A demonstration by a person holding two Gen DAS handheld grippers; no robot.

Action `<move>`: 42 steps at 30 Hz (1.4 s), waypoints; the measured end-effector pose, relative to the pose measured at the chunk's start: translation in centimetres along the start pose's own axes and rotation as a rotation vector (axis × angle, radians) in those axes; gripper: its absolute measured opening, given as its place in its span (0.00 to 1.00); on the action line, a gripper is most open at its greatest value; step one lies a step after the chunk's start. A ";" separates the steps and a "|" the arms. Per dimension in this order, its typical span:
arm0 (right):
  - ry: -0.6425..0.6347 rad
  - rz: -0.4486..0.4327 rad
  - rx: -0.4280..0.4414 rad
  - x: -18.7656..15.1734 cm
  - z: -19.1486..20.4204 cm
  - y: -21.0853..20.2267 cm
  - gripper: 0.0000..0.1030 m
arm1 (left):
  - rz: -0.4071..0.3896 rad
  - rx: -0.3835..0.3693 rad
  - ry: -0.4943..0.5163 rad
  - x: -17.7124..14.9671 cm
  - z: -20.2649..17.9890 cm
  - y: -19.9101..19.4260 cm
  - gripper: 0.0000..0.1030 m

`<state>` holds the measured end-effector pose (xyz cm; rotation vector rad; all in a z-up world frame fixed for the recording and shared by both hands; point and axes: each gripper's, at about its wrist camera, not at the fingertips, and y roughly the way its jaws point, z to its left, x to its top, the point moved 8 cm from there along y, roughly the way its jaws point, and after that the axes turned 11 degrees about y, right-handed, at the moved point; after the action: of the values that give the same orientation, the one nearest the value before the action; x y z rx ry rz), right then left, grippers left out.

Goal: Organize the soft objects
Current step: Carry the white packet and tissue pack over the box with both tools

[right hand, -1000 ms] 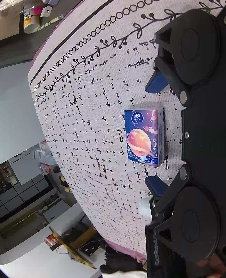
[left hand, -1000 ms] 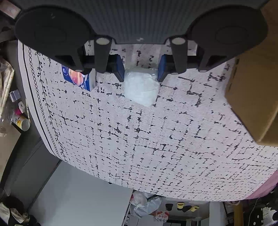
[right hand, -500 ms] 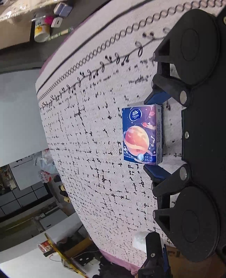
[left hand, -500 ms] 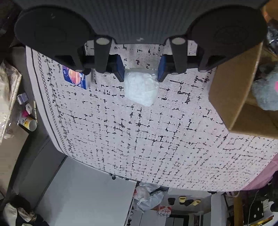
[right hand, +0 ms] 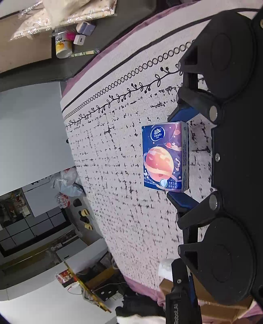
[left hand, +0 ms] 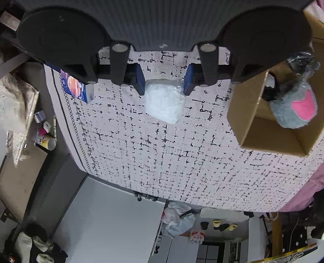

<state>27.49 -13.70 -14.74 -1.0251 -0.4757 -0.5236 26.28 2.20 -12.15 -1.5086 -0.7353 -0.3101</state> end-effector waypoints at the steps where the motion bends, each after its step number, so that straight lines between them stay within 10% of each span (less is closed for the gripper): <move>1: -0.001 -0.006 0.003 0.1 0.2 -0.6 0.68 | -0.007 -0.003 0.002 0.0 -0.1 -0.5 0.38; 42: -0.087 -0.081 0.117 -1.2 7.1 -10.4 0.69 | -0.139 -0.030 0.032 -1.5 3.9 -12.4 0.38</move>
<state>19.30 -11.54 -5.41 -0.9217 -0.6202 -0.5182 16.58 4.65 -3.68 -1.4799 -0.8144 -0.4508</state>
